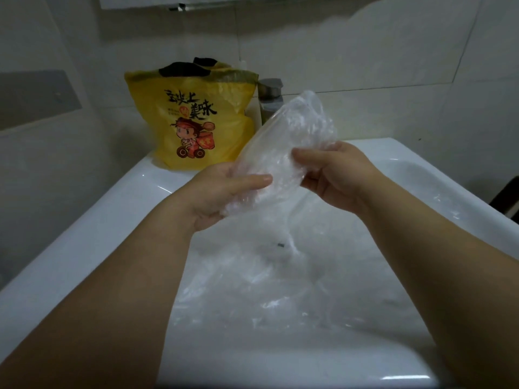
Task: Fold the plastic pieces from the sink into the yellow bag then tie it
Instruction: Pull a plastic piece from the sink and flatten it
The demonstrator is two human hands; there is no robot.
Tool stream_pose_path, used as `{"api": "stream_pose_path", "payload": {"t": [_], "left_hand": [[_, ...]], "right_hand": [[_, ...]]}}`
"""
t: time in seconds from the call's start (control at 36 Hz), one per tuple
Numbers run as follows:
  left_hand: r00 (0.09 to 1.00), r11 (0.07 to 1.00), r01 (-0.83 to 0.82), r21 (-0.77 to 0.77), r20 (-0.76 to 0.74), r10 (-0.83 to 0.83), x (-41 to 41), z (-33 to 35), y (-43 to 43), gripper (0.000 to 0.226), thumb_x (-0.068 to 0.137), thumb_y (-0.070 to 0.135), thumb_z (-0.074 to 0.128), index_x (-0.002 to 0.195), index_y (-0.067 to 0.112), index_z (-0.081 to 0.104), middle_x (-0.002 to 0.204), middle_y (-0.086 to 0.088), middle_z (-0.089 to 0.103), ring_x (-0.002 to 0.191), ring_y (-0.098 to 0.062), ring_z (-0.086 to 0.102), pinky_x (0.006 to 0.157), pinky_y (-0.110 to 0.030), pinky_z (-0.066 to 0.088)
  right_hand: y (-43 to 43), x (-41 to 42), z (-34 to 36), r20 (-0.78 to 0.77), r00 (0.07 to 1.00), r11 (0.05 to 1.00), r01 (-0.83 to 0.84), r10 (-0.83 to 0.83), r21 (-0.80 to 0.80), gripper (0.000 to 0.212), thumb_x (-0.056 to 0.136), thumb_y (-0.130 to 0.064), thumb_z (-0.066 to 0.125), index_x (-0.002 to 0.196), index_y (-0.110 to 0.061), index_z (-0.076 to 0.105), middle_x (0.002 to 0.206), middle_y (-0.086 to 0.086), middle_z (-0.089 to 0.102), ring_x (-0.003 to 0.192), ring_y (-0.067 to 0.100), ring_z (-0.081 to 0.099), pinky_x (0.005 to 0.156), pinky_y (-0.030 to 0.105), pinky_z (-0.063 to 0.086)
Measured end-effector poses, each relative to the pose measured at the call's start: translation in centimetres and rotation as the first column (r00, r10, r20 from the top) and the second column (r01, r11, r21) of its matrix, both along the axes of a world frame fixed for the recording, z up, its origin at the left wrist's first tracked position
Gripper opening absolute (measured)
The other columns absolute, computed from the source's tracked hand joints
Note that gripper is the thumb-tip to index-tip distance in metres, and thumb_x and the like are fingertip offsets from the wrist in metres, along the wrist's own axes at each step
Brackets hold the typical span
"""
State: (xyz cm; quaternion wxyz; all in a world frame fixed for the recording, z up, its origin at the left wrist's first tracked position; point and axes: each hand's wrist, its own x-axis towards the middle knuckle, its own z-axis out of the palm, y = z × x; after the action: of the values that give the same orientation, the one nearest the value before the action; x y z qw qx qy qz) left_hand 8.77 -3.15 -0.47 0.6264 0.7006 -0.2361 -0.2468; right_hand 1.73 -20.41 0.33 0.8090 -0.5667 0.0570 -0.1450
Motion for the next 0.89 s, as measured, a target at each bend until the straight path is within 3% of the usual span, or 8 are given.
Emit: {"api": "stream_pose_path", "payload": {"t": [0.11,0.19,0.28,0.33,0.47,0.67,0.78,0.89], "left_hand": [[0.998,0.996,0.064,0.059,-0.007,-0.064,-0.5,0.0,-0.1,0.022,0.074,0.014,0.073,0.094,0.015,0.064,0.067,0.006,0.07,0.067,-0.006,0.068,0.059,-0.019,0.054],[1.0,1.0,0.018,-0.018,0.012,-0.018,-0.6,0.1,-0.7,0.009,0.081,0.01,0.069,0.087,0.011,0.062,0.049,0.004,0.058,0.055,-0.009,0.056,0.053,-0.014,0.049],[1.0,0.993,0.01,-0.117,0.014,-0.009,-0.6,0.0,-1.1,0.008,0.082,0.008,0.067,0.09,0.008,0.065,0.056,0.001,0.059,0.061,-0.014,0.045,0.05,-0.014,0.046],[0.998,0.993,0.045,-0.107,0.043,-0.041,-0.9,-0.2,-1.4,0.008,0.085,0.005,0.065,0.093,0.006,0.065,0.056,0.003,0.062,0.054,-0.008,0.053,0.052,-0.014,0.047],[0.991,0.992,0.1,-0.071,0.091,-0.094,-1.8,-0.4,-1.7,0.02,0.084,-0.016,0.055,0.091,-0.001,0.067,0.067,-0.004,0.07,0.062,-0.007,0.067,0.056,-0.017,0.052],[0.994,0.996,0.081,0.044,0.064,-0.084,-1.3,-0.7,-1.5,0.007,0.083,0.007,0.07,0.088,0.01,0.067,0.061,0.003,0.068,0.06,-0.006,0.066,0.05,-0.016,0.047],[0.997,0.989,0.032,0.143,0.07,-0.043,-0.7,-1.3,-1.3,0.008,0.08,0.007,0.074,0.085,0.012,0.069,0.064,0.003,0.07,0.062,-0.006,0.069,0.054,-0.017,0.052],[0.975,0.943,-0.011,0.331,0.215,-0.064,-0.3,-1.8,-0.9,0.015,0.075,0.013,0.081,0.087,0.017,0.073,0.078,0.003,0.072,0.07,-0.007,0.066,0.062,-0.02,0.054]], "right_hand": [[0.5,-0.2,0.3,0.063,0.998,0.997,0.024,-0.029,0.077,0.034,0.087,-0.002,0.062,0.121,0.003,0.056,0.1,0.013,0.07,0.081,0.022,0.072,0.07,0.028,0.059],[0.4,-0.2,0.4,0.084,0.993,0.984,-0.093,0.082,0.149,0.053,0.078,-0.03,0.066,0.125,-0.01,0.056,0.107,0.009,0.071,0.092,0.022,0.07,0.082,0.033,0.056],[0.7,-0.2,-0.5,-0.133,0.95,0.959,-0.284,0.281,-0.007,0.075,0.07,-0.054,0.069,0.134,-0.017,0.051,0.125,0.008,0.064,0.119,0.028,0.057,0.102,0.042,0.042],[1.6,0.0,-1.4,-0.266,0.875,0.896,-0.437,0.403,-0.08,0.086,0.061,-0.056,0.078,0.133,-0.019,0.049,0.131,0.006,0.054,0.123,0.028,0.046,0.102,0.043,0.04],[2.7,0.5,-1.8,-0.215,0.906,0.916,-0.39,0.364,-0.095,0.039,0.086,-0.034,0.06,0.117,-0.01,0.06,0.109,0.01,0.065,0.107,0.025,0.059,0.094,0.037,0.046],[1.0,-0.1,0.1,-0.046,0.952,0.949,-0.296,0.302,0.108,0.03,0.099,-0.031,0.045,0.108,-0.008,0.061,0.1,0.013,0.069,0.1,0.029,0.063,0.095,0.042,0.049],[-0.9,-0.4,1.2,0.035,0.987,0.946,-0.16,0.156,0.282,0.029,0.099,-0.036,0.048,0.105,-0.011,0.061,0.085,0.007,0.071,0.079,0.02,0.07,0.077,0.038,0.053],[-0.7,-0.3,0.6,0.007,0.985,0.975,-0.171,0.171,0.143,0.031,0.1,-0.036,0.045,0.107,-0.011,0.062,0.092,0.007,0.072,0.087,0.021,0.07,0.079,0.037,0.053]]}}
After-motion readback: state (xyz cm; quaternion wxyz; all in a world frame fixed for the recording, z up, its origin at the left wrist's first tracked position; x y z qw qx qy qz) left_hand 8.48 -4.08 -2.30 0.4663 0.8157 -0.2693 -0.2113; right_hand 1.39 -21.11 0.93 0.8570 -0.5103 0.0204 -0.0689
